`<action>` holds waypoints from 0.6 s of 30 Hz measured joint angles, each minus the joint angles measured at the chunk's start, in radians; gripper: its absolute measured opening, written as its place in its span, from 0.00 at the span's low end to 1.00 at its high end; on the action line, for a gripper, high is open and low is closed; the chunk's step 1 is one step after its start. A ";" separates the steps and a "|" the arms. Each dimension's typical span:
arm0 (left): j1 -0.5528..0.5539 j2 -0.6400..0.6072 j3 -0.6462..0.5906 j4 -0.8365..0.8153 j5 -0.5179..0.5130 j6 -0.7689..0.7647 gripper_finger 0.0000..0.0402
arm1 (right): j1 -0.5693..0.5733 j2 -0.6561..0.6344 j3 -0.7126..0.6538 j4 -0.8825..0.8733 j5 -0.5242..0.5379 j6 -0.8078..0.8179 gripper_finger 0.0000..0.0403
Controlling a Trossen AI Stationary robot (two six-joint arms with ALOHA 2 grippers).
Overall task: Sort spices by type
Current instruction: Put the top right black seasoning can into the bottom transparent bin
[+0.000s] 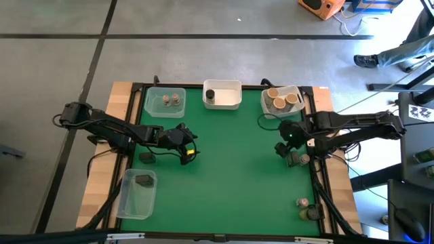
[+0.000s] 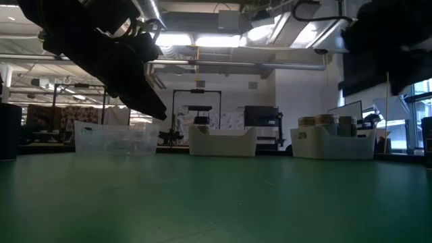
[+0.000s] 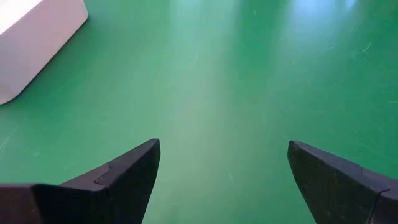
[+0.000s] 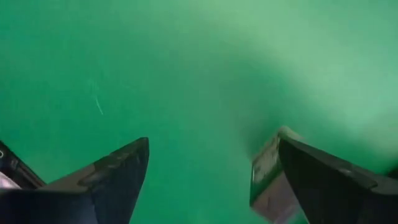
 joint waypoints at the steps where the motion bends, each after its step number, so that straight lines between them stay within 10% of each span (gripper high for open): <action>1: 0.000 0.000 0.000 0.000 0.000 0.000 0.84 | 0.012 0.000 0.000 -0.012 -0.007 0.028 0.88; 18: 0.000 0.000 0.000 0.017 -0.008 0.005 0.84 | 0.136 0.045 -0.090 -0.146 -0.030 0.335 0.88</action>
